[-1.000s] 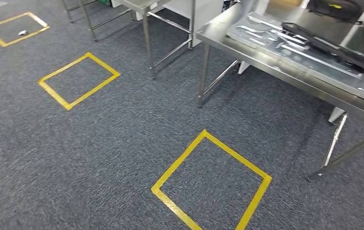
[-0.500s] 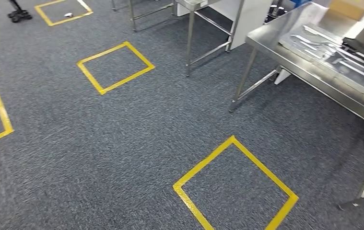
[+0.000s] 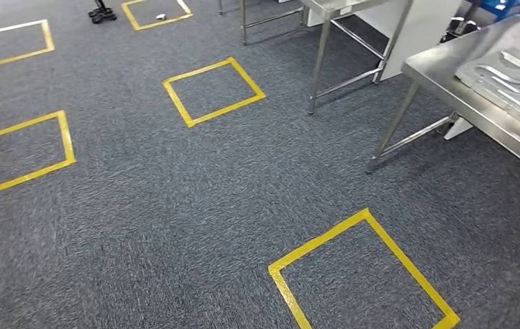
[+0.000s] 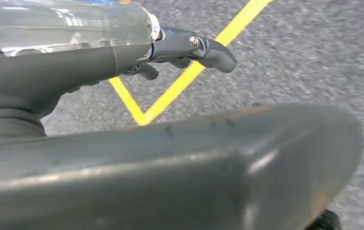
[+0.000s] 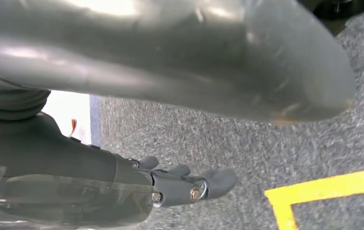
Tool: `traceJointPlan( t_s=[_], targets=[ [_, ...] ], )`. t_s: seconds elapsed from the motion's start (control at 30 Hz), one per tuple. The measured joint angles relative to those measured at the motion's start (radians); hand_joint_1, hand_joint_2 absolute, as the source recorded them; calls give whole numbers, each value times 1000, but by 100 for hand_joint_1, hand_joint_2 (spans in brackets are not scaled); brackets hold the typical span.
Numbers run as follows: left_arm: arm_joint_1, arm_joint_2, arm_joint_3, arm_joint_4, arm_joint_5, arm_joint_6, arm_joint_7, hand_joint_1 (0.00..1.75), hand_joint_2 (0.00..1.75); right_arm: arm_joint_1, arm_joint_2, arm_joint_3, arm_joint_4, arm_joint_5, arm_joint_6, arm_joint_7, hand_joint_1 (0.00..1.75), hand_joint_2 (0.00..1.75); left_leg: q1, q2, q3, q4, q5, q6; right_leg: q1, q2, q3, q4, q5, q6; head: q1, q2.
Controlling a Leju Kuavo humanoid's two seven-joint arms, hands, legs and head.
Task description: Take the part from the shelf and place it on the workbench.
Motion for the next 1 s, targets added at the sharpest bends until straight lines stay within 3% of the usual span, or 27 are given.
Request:
traceJointPlan(
  t_s=[0.07, 0.13, 0.2, 0.27, 0.33, 0.4, 0.43, 0.47, 0.5, 0.57, 0.6, 0.67, 0.73, 0.8, 0.87, 0.93, 0.97, 1.0],
  targets=[
    [3, -1, -5, 0, -8, 0, 45, 0, 0, 1, -4, 0, 0, 3, -3, 0, 0, 0, 0, 38, 76, -134, 46, 5, 1, -17, 1, 10, -7, 9, 0, 0],
    [11, -2, -7, 0, -12, -4, 91, 0, 0, 4, -9, 0, 0, 3, -10, 0, 0, 0, -5, 59, 108, -197, 57, 19, 4, -29, 2, 17, -12, 21, 0, 0],
    [23, -2, -8, 0, -16, -12, 128, 0, 0, 4, -15, 0, -1, 3, -14, 0, 0, 0, -9, 43, 106, -201, 60, 33, 3, -42, 6, 16, -13, 33, 0, 0],
    [33, -3, -7, 0, -17, -19, 154, 0, 0, 6, -23, 0, -1, 3, -17, 0, 0, 0, -6, 25, 107, -211, 70, 45, -3, -23, 1, 34, -32, 46, 0, 0],
    [36, -5, -7, 0, -16, -22, 164, 0, 0, 9, -31, 0, -2, 3, -19, -3, 0, 0, -2, 6, 105, -218, 80, 54, -10, 26, -36, 119, -91, 56, 0, 0],
    [37, -7, -7, 0, -14, -23, 152, 0, 0, 13, -35, 0, -2, 5, -21, -15, 0, 0, -3, -15, 99, -218, 84, 57, -13, 51, -91, 241, -151, 61, 0, 0],
    [38, -8, -7, 0, -13, -24, 137, 0, 0, 14, -37, 0, -2, 8, -22, -23, 0, 0, -3, -27, 98, -217, 85, 56, -14, 54, -107, 276, -157, 62, 0, 0],
    [39, -9, -7, 0, -12, -24, 120, 0, 0, 15, -39, 0, -2, 12, -22, -32, 0, 0, -3, -40, 97, -217, 86, 54, -16, 56, -105, 272, -142, 62, 0, 0],
    [39, -11, -7, 0, -11, -23, 104, 0, 0, 15, -41, 0, -2, 16, -23, -38, 0, 0, -2, -54, 98, -216, 87, 52, -18, 61, -85, 230, -109, 62, 0, 0],
    [37, -16, -6, 0, -11, -23, 79, 0, 0, 16, -45, 0, -2, 23, -23, -46, 0, 0, -2, -78, 96, -212, 88, 44, -24, 98, -22, 94, -42, 61, 0, 0],
    [35, -18, -6, 0, -11, -21, 62, 0, 0, 16, -46, 0, -2, 26, -24, -49, 0, 0, -2, -89, 93, -211, 90, 39, -25, 117, -1, 46, -25, 59, 0, 0],
    [30, -23, -6, 0, -11, -17, 11, 0, 0, 14, -46, 2, -2, 35, -23, -54, 0, 0, 0, -107, 87, -211, 94, 25, -21, 132, 10, 18, -23, 51, 0, 0],
    [24, -29, -6, 0, -10, -12, -27, 0, 0, 10, -47, 4, -2, 42, -23, -56, 0, 0, 3, -116, 81, -211, 97, 12, -19, 108, 12, 13, -18, 36, 0, 0],
    [17, -32, -6, 0, -9, -10, -36, 0, 0, 8, -47, 4, -2, 45, -23, -56, 0, 0, 1, -77, 58, -167, 67, 6, -18, 82, 14, 5, -12, 17, 0, 0],
    [10, -34, -6, 0, -8, -9, -38, 0, 0, 11, -47, 5, -2, 47, -23, -56, 0, 0, 0, -28, 5, -46, 0, 6, -12, 54, 13, 2, -12, 4, 0, 0],
    [9, -34, -6, 0, -8, -8, -32, 0, 0, 14, -48, 5, -2, 49, -23, -56, 0, 0, 1, -16, -43, 69, -45, 5, -4, 26, 11, 2, -12, 0, 0, 0],
    [11, -34, -6, 0, -8, -6, -22, 0, 0, 14, -48, 5, -2, 49, -23, -56, 0, 0, 0, -14, -44, 81, -42, 6, -1, 12, 11, 3, -13, -1, 0, 0],
    [15, -34, -5, 0, -9, -4, -6, 0, 0, 13, -48, 5, -2, 49, -23, -56, 0, 0, 0, -9, -24, 51, -21, 8, 2, -1, 12, 3, -13, -2, 0, 0]
  ],
)
